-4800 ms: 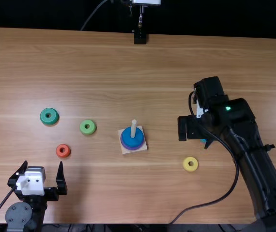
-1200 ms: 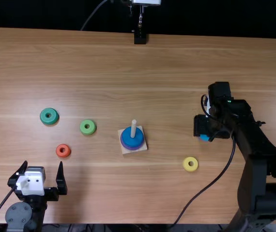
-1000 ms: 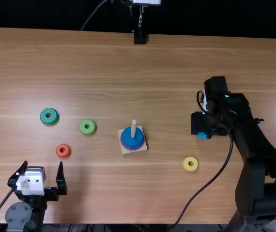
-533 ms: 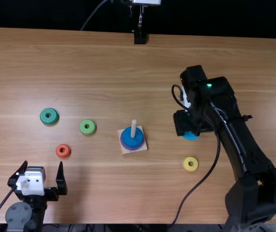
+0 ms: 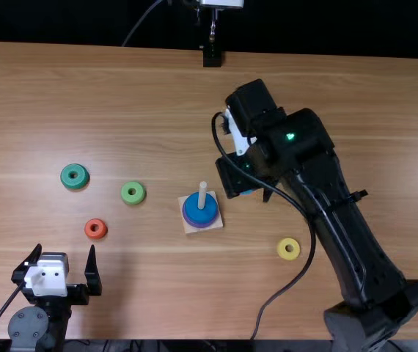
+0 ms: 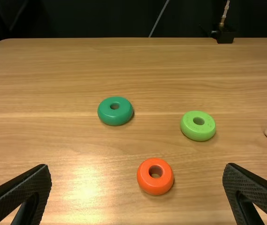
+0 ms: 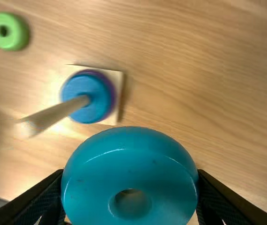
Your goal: Build the Hanoi tower: stack the rings onto the peg from bottom to top in this color order: purple, dark blue, light blue, dark green, light green, yellow, orange.
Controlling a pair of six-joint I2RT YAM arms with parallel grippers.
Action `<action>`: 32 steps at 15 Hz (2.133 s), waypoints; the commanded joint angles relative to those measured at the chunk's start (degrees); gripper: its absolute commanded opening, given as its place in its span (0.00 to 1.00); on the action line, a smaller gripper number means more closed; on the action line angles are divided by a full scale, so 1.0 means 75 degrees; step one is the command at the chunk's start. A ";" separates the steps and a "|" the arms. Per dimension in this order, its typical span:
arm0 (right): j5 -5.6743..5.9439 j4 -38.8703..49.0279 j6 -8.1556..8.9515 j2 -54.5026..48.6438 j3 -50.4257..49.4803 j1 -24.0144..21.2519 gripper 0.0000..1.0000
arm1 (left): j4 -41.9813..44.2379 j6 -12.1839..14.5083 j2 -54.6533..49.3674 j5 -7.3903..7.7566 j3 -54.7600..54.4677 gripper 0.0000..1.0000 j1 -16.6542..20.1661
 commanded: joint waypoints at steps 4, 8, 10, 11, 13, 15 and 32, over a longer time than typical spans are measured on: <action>-0.0091 -0.0176 0.0064 0.0171 0.0866 0.0640 0.09 | -0.0606 0.0029 -0.0083 0.0112 -0.0791 1.00 -0.0011; -0.0091 -0.0162 0.0078 0.0440 0.0937 0.0863 0.09 | -0.0606 0.0029 -0.0083 0.0112 -0.0791 1.00 -0.0011; -0.0091 -0.0106 0.0092 0.0616 0.0948 0.1015 0.09 | -0.0606 0.0029 -0.0083 0.0112 -0.0791 1.00 -0.0011; -0.0091 -0.0077 0.0092 0.0710 0.0960 0.1038 0.09 | -0.0606 0.0029 -0.0083 0.0112 -0.0791 1.00 -0.0011; -0.0077 -0.0049 0.0289 0.0827 0.0972 0.1132 0.09 | -0.0606 0.0029 -0.0083 0.0112 -0.0791 1.00 -0.0011; -0.0077 -0.0035 0.0303 0.0839 0.0972 0.1179 0.09 | -0.0606 0.0029 -0.0083 0.0112 -0.0791 1.00 -0.0011; -0.0077 -0.0063 0.0303 0.1390 0.1171 0.1179 1.00 | -0.0606 0.0029 -0.0083 0.0112 -0.0791 1.00 -0.0011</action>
